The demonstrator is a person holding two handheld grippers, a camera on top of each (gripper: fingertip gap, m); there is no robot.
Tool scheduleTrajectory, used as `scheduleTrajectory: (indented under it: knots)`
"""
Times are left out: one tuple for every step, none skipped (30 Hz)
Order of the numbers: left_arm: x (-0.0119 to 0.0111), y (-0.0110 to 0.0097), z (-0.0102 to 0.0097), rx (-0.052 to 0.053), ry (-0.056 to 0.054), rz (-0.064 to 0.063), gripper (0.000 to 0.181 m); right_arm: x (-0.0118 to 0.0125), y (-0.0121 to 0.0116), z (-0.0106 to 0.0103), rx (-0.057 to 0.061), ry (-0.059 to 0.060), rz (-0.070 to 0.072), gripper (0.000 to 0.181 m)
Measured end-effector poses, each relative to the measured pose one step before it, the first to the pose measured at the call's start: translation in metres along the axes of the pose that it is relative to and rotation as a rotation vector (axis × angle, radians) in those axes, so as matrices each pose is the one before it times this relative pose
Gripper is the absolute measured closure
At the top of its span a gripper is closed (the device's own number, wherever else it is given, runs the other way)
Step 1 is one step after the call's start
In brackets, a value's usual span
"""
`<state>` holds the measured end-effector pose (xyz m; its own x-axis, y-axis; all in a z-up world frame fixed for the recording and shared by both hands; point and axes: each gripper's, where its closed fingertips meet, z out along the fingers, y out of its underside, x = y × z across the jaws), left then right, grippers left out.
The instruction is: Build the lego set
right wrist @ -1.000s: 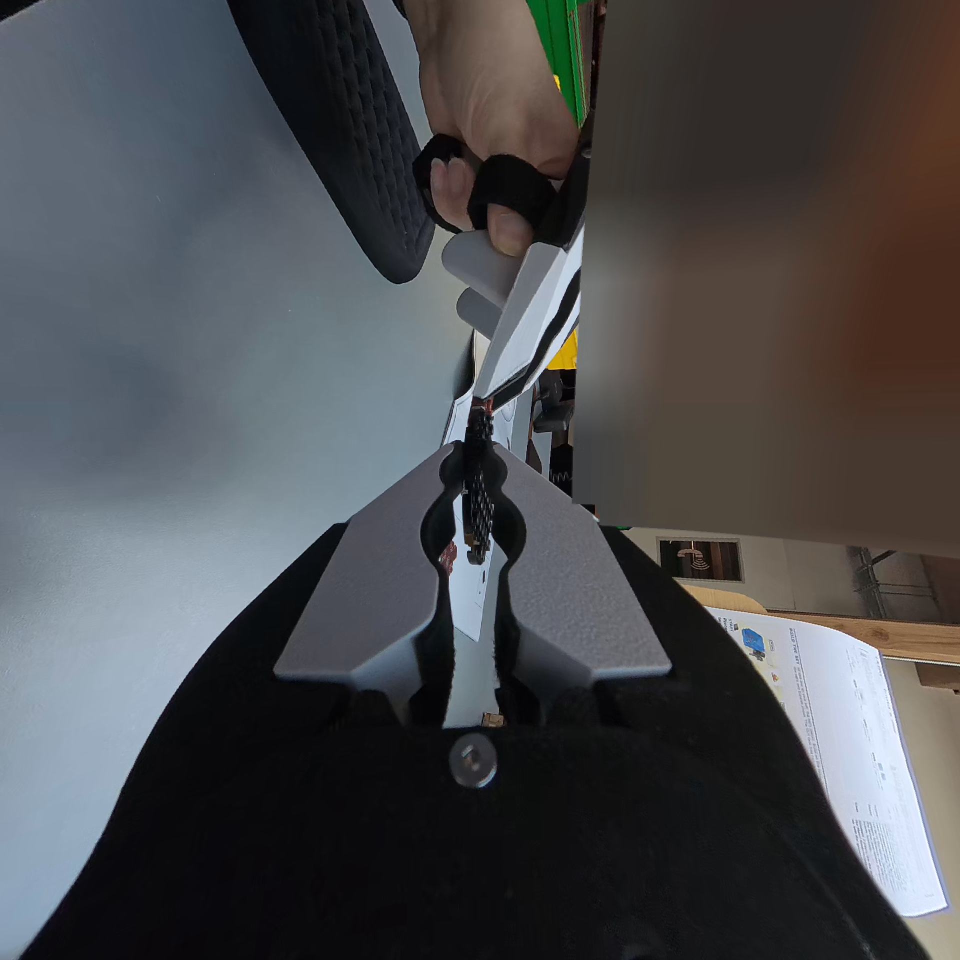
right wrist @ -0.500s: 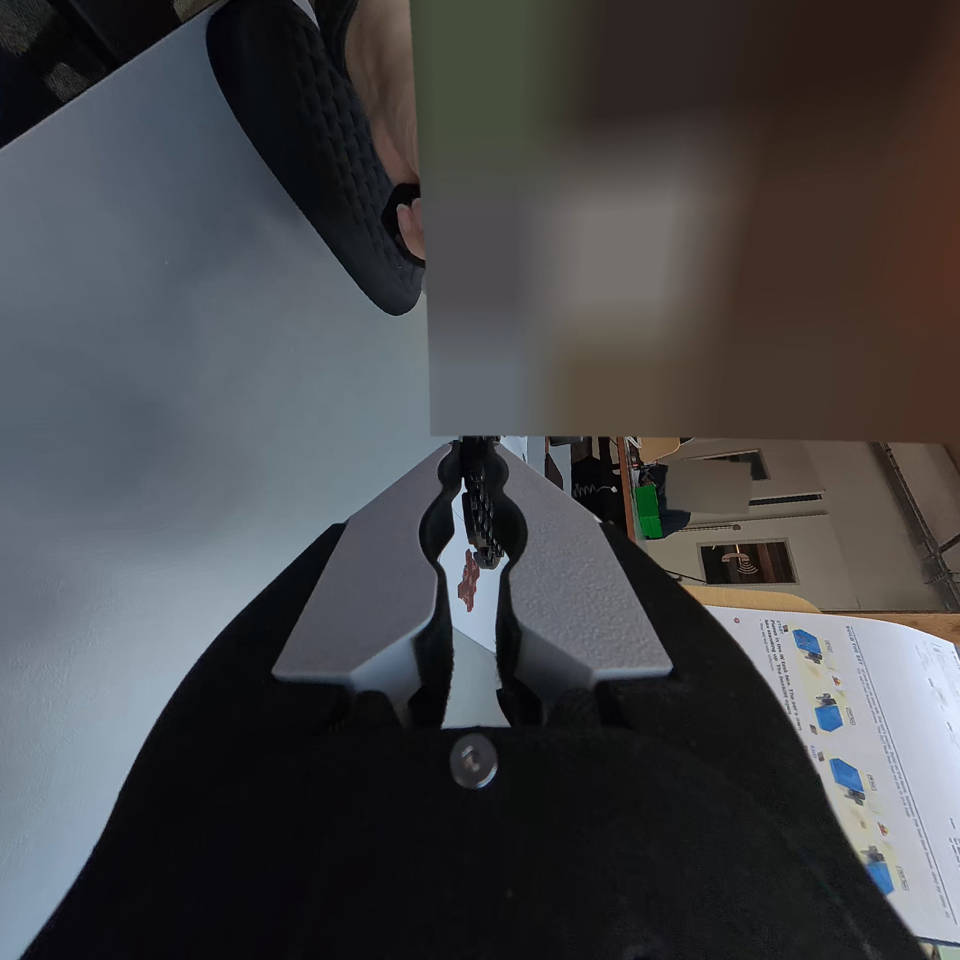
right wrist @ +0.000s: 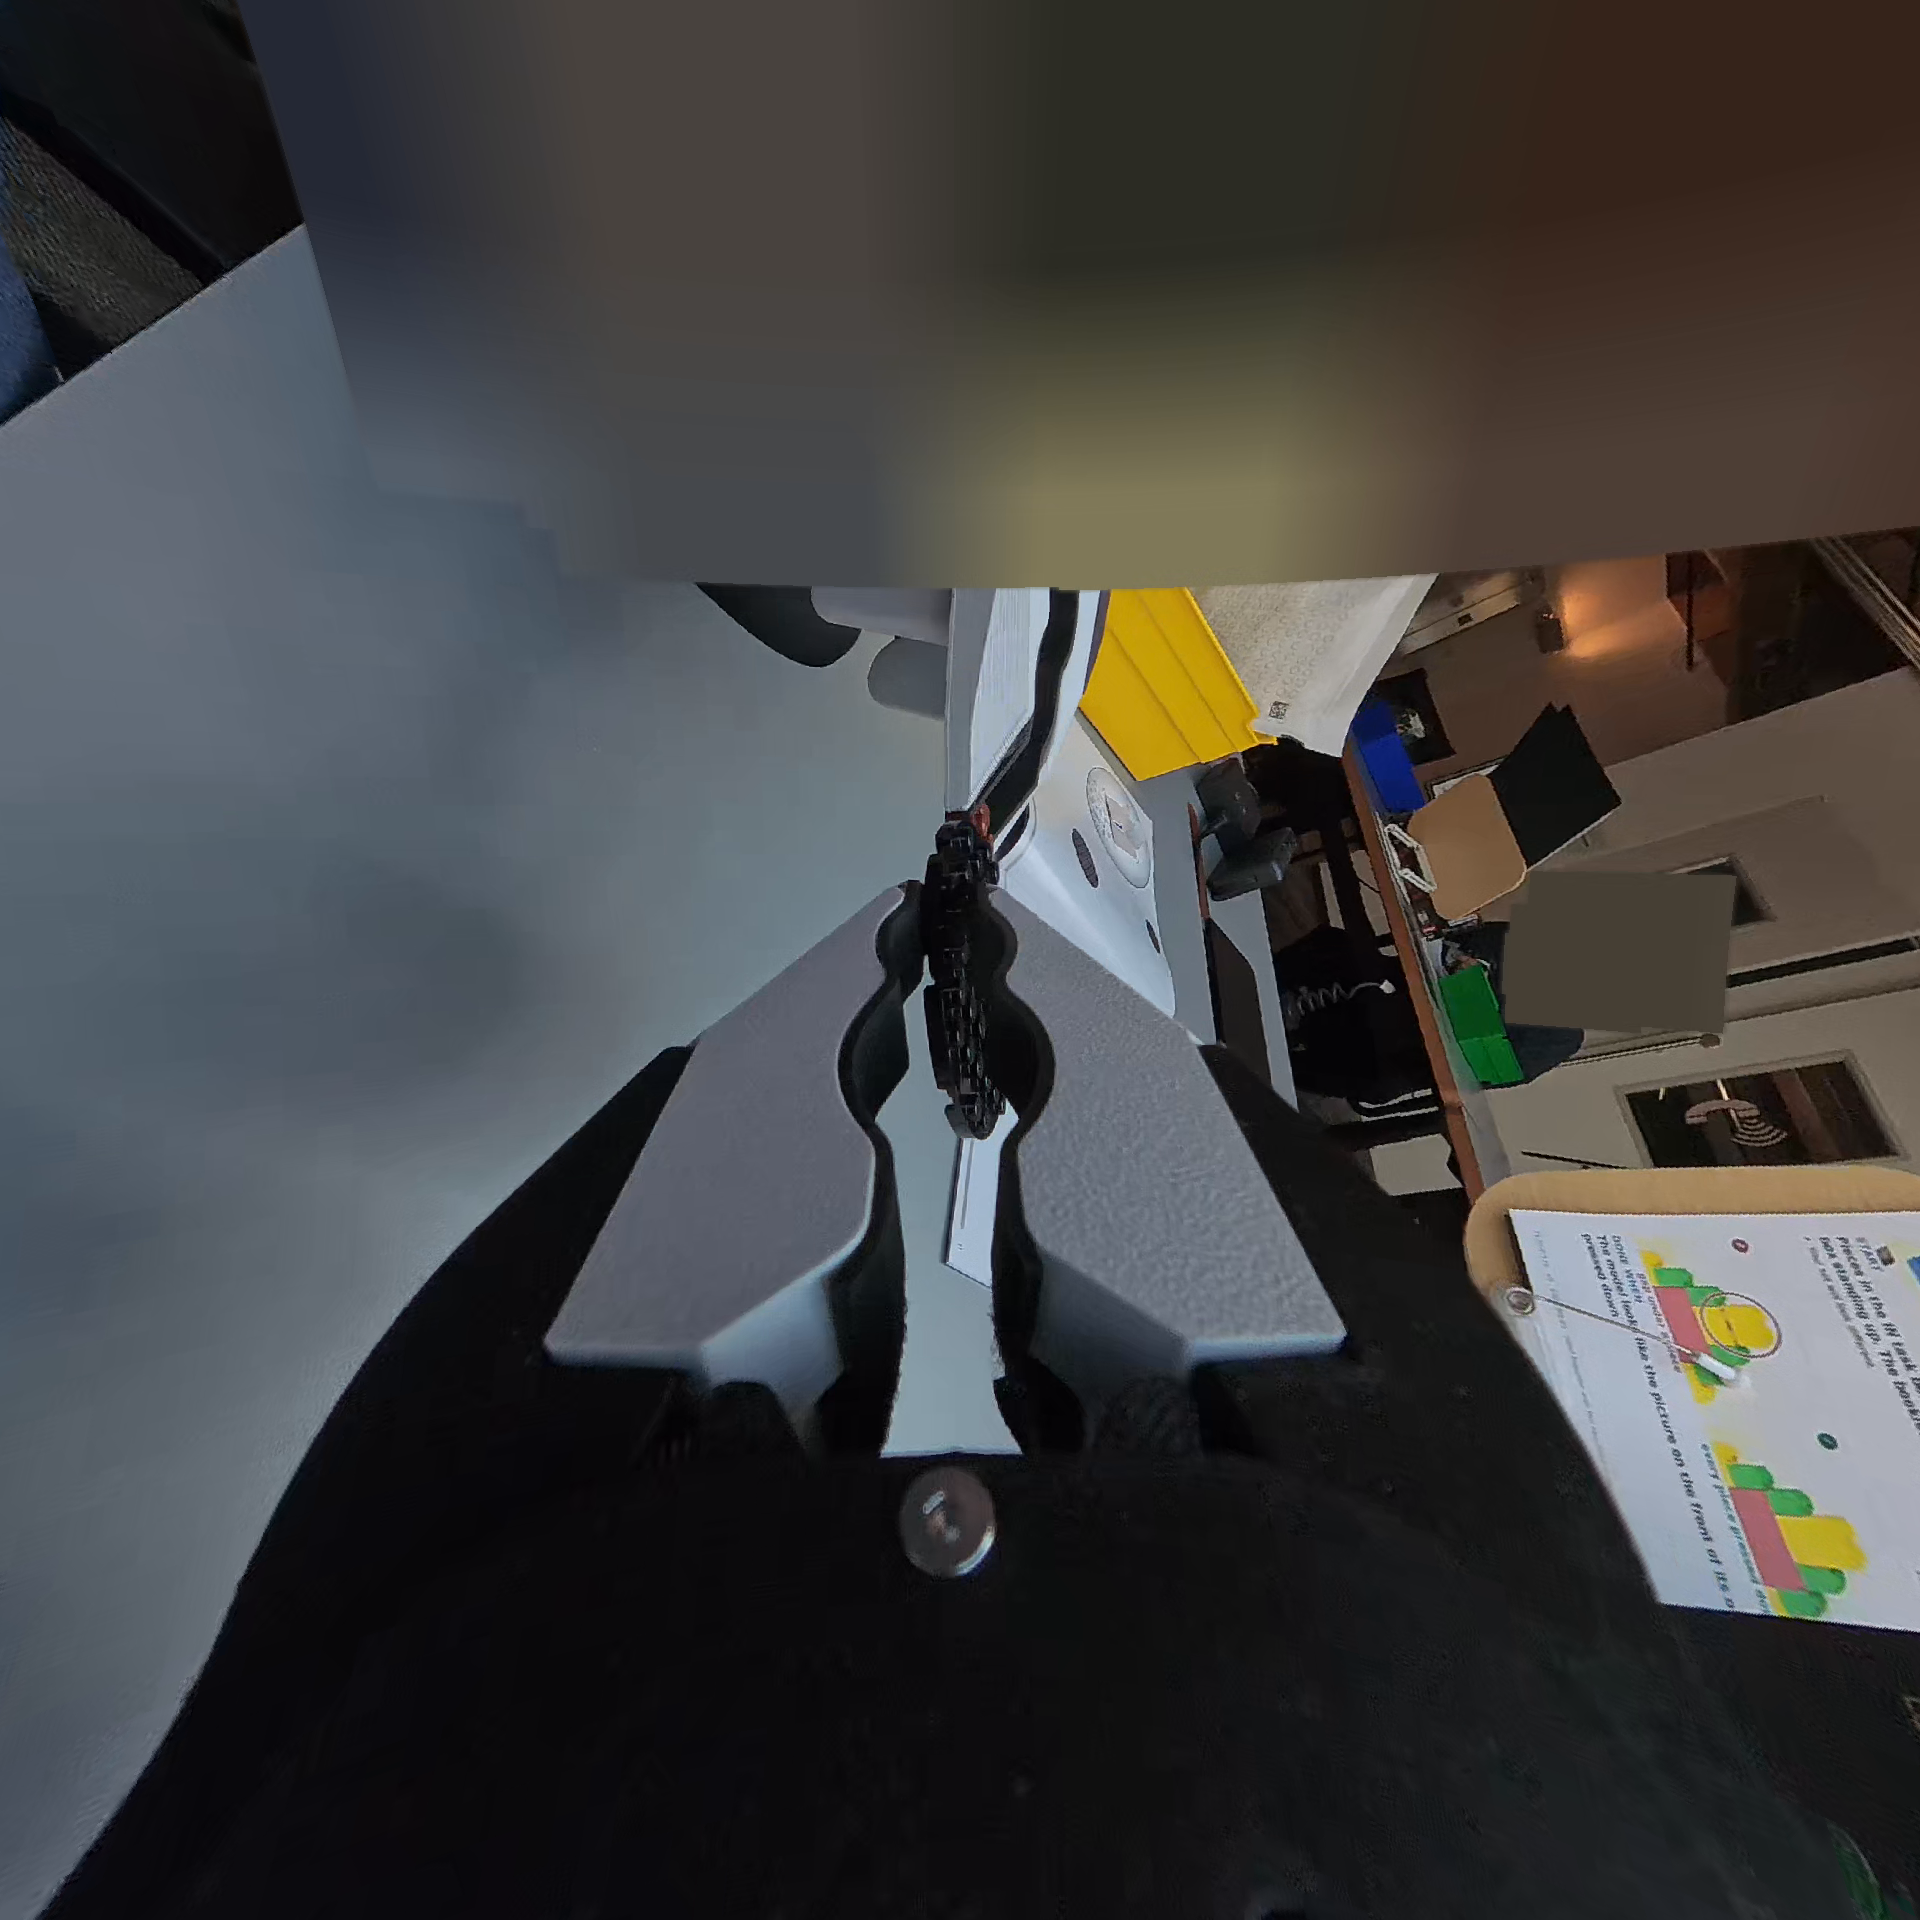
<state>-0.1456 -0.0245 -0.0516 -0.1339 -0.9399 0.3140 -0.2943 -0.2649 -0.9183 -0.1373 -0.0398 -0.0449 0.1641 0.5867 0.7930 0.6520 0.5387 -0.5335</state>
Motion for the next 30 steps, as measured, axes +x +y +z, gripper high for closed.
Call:
scheduleTrajectory:
  knots:
    - [-0.00221,-0.00010,-0.00033,0.0052,0.0049,-0.0167,0.168,0.00111,0.00197,0.00125,0.0030,-0.0048,0.0177,0.174]
    - [-0.00219,-0.00005,-0.00026,0.0043,0.0036,-0.0140,0.168,0.00122,0.00136,0.00135,0.0063,-0.0027,0.0120,0.174]
    - [-0.00231,0.00085,0.00002,-0.0022,0.0030,-0.0133,0.168,0.00065,0.00131,0.00153,0.0059,-0.0066,0.0151,0.175]
    - [-0.00236,0.00141,0.00023,-0.0085,0.0032,-0.0118,0.168,-0.00019,0.00166,0.00166,0.0029,-0.0108,0.0191,0.175]
    - [-0.00234,0.00113,-0.00012,-0.0064,0.0024,-0.0122,0.168,0.00008,0.00168,0.00179,0.0021,-0.0059,0.0170,0.175]
    - [-0.00219,0.00005,-0.00043,0.0000,0.0017,-0.0124,0.168,0.00044,0.00122,0.00151,0.0073,-0.0020,0.0161,0.175]
    - [-0.00171,0.00078,-0.00026,-0.0044,0.0040,-0.0126,0.168,-0.00040,0.00143,0.00128,0.0066,-0.0093,0.0209,0.175]
    - [-0.00152,0.00161,0.00003,-0.0103,0.0060,-0.0143,0.168,-0.00062,0.00144,0.00114,0.0057,-0.0111,0.0223,0.175]
    - [-0.00131,0.00114,0.00004,-0.0065,0.0058,-0.0159,0.168,-0.00034,0.00134,0.00084,0.0056,-0.0081,0.0205,0.175]
    - [-0.00110,0.00062,0.00012,-0.0019,0.0058,-0.0158,0.168,0.00013,0.00100,0.00048,0.0062,-0.0030,0.0147,0.175]
    - [-0.00075,0.00039,0.00024,-0.0007,0.0055,-0.0152,0.168,0.00014,0.00063,0.00027,0.0061,-0.0016,0.0090,0.175]
    - [-0.00082,0.00036,0.00037,-0.0007,0.0034,-0.0143,0.168,-0.00007,0.00104,0.00011,0.0019,-0.0017,0.0059,0.175]
    - [-0.00082,0.00047,0.00063,-0.0022,0.0013,-0.0116,0.168,-0.00001,0.00107,0.00009,-0.0002,-0.0013,0.0030,0.175]
    - [-0.00060,0.00050,0.00069,-0.0025,-0.0003,-0.0083,0.168,-0.00009,0.00089,-0.00010,-0.0005,-0.0014,0.0038,0.175]
    - [-0.00059,0.00028,0.00056,-0.0009,-0.0020,-0.0046,0.168,0.00012,0.00085,-0.00019,-0.0006,-0.0005,0.0058,0.175]
    - [-0.00027,0.00000,0.00066,-0.0006,-0.0020,-0.0027,0.168,0.00021,0.00043,-0.00033,0.0005,0.0010,0.0064,0.175]
    - [0.00002,-0.00023,0.00048,0.0013,-0.0002,-0.0021,0.168,0.00053,-0.00037,-0.00064,0.0050,0.0032,0.0063,0.175]
    - [0.00032,-0.00052,0.00054,0.0024,0.0008,-0.0017,0.168,0.00015,-0.00041,-0.00052,0.0045,0.0006,0.0057,0.175]
    - [0.00017,-0.00025,0.00049,0.0003,0.0002,-0.0009,0.168,-0.00040,0.00009,-0.00058,0.0011,-0.0045,0.0053,0.175]
    - [0.00015,0.00005,0.00048,-0.0010,-0.0008,0.0011,0.168,-0.00015,0.00031,-0.00043,-0.0009,-0.0039,0.0062,0.175]
    - [0.00004,-0.00010,0.00055,0.0001,-0.0014,0.0015,0.168,-0.00012,0.00011,-0.00040,0.0000,-0.0040,0.0065,0.175]
    - [0.00019,-0.00014,0.00031,0.0000,-0.0005,0.0009,0.168,0.00007,-0.00026,-0.00038,0.0011,-0.0026,0.0049,0.175]
    - [0.00051,-0.00046,0.00021,0.0016,0.0003,0.0029,0.168,0.00018,-0.00060,-0.00055,0.0025,-0.0015,0.0035,0.174]
    - [0.00056,-0.00088,0.00007,0.0034,0.0002,0.0043,0.168,-0.00002,-0.00063,-0.00054,0.0027,-0.0031,0.0032,0.174]
    - [0.00092,-0.00073,0.00000,0.0019,0.0008,0.0055,0.168,0.00010,-0.00053,-0.00069,0.0025,-0.0031,0.0040,0.174]
    - [0.00111,-0.00057,-0.00002,0.0002,0.0013,0.0055,0.168,-0.00024,-0.00049,-0.00075,0.0041,-0.0055,0.0054,0.174]
    - [0.00089,-0.00048,0.00011,-0.0007,0.0000,0.0037,0.168,-0.00053,-0.00044,-0.00065,0.0042,-0.0074,0.0079,0.174]
    - [0.00073,0.00003,0.00027,-0.0024,-0.0005,0.0019,0.168,-0.00053,0.00000,-0.00056,0.0013,-0.0075,0.0084,0.174]
    - [0.00049,0.00032,0.00052,-0.0035,-0.0002,0.0002,0.168,-0.00050,-0.00048,-0.00048,0.0040,-0.0056,0.0041,0.174]
    - [0.00016,0.00030,0.00046,-0.0025,-0.0005,-0.0024,0.168,-0.00035,0.00010,-0.00023,-0.0007,-0.0040,0.0059,0.174]
